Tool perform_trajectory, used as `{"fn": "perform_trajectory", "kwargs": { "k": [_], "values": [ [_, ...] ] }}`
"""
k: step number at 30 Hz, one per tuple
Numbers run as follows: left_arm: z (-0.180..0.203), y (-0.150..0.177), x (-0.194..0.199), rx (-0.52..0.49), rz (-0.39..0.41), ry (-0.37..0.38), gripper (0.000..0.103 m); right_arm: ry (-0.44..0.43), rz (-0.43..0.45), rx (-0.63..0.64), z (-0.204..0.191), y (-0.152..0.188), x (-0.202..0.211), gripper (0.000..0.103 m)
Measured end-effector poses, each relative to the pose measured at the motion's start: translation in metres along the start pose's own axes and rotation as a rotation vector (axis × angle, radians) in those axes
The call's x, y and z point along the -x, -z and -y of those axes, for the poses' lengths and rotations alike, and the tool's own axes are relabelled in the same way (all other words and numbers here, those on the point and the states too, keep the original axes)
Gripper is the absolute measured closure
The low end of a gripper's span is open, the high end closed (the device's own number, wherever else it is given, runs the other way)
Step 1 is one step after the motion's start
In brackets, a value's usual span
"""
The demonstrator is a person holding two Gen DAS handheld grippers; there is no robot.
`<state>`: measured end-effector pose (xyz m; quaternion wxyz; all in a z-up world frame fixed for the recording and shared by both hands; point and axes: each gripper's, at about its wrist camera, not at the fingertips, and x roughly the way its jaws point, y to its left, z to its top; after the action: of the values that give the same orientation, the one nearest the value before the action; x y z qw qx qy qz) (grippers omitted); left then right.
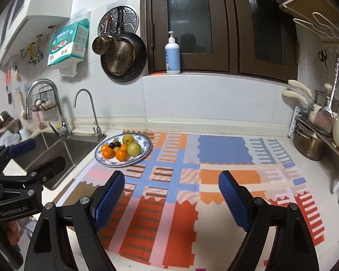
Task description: Organize fruits
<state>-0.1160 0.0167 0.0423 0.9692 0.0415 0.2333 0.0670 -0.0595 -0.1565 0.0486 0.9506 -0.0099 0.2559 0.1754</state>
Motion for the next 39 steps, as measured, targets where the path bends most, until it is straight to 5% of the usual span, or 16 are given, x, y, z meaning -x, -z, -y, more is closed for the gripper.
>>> {"fn": "perform_trajectory", "kwargs": {
  "k": [39],
  "values": [
    [0.005,-0.001,0.003,0.004,0.004,0.023,0.0,0.005,-0.009,-0.006,0.006,0.002,0.007,0.017]
  ]
}}
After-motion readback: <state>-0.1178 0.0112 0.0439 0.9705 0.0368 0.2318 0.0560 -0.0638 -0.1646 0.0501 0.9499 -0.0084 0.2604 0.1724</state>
